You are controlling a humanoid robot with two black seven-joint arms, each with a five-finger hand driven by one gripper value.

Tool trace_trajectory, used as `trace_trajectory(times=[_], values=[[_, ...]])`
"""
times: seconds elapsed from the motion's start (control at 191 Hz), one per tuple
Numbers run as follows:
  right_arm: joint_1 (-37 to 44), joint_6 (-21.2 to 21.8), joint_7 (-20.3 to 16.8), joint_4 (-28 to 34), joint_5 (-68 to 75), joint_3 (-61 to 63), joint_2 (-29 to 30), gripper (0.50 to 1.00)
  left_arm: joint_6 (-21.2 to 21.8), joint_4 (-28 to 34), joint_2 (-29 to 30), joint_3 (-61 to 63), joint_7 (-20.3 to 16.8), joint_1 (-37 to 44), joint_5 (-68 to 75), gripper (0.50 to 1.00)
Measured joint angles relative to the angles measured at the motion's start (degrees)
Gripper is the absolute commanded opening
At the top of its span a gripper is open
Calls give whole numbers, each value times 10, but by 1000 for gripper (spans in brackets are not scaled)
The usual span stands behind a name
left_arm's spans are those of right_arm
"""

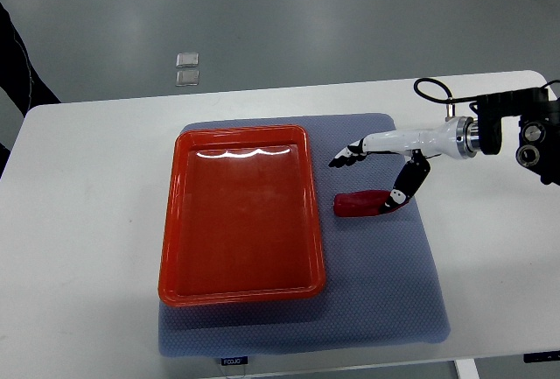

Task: Place red pepper on red tray
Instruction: 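Close the right hand fingers around the red pepper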

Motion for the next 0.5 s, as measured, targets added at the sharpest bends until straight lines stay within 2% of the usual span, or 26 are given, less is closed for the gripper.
trace_trajectory(times=[0.24,0.397,0.502], values=[[-3,-108,-17,-5,-37,-74,6,905,0,0,0,0,0,0,0,1000],[-7,-135,-35,-17,-39,-85,14,889,0,0,0,0,0,0,0,1000],[-10,-148,-43,-31,-39,-86,24,836,0,0,0,0,0,0,0,1000]])
